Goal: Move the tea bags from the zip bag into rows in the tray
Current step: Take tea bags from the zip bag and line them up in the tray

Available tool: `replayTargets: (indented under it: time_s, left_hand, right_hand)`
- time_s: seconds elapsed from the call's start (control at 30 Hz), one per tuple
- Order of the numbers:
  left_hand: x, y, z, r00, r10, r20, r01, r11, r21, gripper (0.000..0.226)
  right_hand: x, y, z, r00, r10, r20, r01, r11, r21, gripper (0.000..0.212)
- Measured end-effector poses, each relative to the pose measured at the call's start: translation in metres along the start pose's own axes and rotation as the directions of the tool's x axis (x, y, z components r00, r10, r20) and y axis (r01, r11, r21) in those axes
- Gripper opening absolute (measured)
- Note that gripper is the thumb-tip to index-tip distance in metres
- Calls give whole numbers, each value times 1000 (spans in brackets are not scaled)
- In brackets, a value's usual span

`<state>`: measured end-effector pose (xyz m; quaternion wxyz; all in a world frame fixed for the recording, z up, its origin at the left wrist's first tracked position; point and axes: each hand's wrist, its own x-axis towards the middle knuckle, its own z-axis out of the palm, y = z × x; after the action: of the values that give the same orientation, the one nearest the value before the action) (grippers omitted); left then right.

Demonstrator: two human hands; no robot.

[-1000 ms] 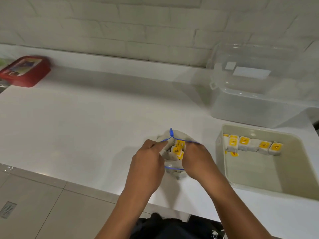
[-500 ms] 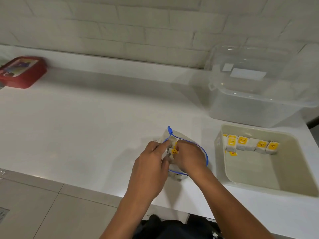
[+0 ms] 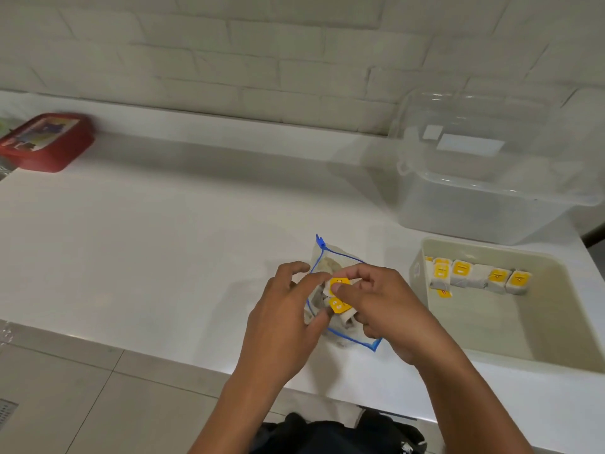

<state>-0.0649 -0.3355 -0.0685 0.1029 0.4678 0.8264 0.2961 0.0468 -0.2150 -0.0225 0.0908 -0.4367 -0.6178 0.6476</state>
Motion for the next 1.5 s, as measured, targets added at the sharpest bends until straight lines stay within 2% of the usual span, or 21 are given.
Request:
replayTargets:
  time_s: [0.17, 0.33, 0.43, 0.63, 0.77, 0.93, 1.03, 1.2, 1.37, 1.5]
  left_hand:
    - [4, -4, 1, 994, 38, -103, -44, 997, -62, 19]
    - [7, -5, -2, 993, 91, -80, -98, 992, -79, 38]
    - [9, -4, -2, 987, 141, -80, -146, 987, -63, 29]
    - [12, -2, -3, 992, 108, -65, -109, 994, -2, 13]
    - [12, -1, -8, 992, 70, -101, -75, 996, -43, 14]
    - [15, 18, -18, 980, 136, -146, -139, 990, -10, 14]
    - [20, 35, -24, 972, 161, -170, -177, 981, -82, 13]
    - [29, 63, -23, 967, 110, -228, -163, 960, -227, 13]
    - [36, 93, 0, 993, 28, -112, -68, 927, -369, 14]
    - [47, 121, 27, 991, 55, 121, -1, 912, -410, 16]
  right_hand:
    - [2, 2, -8, 998, 44, 43, -49, 992, 113, 13]
    - [0, 4, -8, 995, 17, 96, -29, 993, 118, 21]
    - [-2, 3, -8, 994, -14, 109, -5, 985, 173, 26]
    - [-4, 0, -18, 981, -43, 189, -3, 971, 240, 32]
    - [-3, 2, -26, 988, -70, 135, 47, 985, 168, 24]
    - [-6, -3, -38, 988, -121, 91, 97, 969, 227, 22]
    - [-11, -10, -52, 983, -158, 92, 132, 963, 237, 23]
    - [-17, -14, -83, 977, -205, 51, 184, 945, 272, 25]
    - [-12, -7, -127, 984, -167, -69, 179, 953, 245, 24]
    - [-3, 5, -160, 977, -143, -161, 179, 953, 243, 23]
